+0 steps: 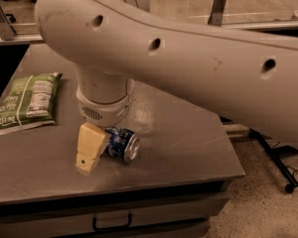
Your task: Place pepsi can upright
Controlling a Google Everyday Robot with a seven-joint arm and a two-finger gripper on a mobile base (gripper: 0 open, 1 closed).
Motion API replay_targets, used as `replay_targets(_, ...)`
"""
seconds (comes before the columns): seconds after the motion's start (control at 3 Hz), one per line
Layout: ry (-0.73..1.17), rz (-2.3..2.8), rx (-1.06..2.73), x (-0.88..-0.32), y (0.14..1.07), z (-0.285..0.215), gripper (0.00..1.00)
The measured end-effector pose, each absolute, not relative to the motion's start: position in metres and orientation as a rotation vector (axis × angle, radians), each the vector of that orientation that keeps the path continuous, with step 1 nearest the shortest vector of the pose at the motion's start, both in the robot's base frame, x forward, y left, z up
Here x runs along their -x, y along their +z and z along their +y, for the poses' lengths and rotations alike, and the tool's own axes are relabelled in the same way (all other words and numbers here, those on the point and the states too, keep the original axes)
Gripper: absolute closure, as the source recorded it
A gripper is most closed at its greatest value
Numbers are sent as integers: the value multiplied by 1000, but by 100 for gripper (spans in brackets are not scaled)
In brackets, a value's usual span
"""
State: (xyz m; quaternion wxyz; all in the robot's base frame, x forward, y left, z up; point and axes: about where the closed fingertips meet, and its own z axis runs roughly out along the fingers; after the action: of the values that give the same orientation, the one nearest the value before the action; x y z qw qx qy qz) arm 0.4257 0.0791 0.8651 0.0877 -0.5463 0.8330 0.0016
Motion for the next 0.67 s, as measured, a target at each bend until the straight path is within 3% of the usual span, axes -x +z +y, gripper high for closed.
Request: replay_targets(0.67, -28, 2508, 1675, -425, 838, 104, 43)
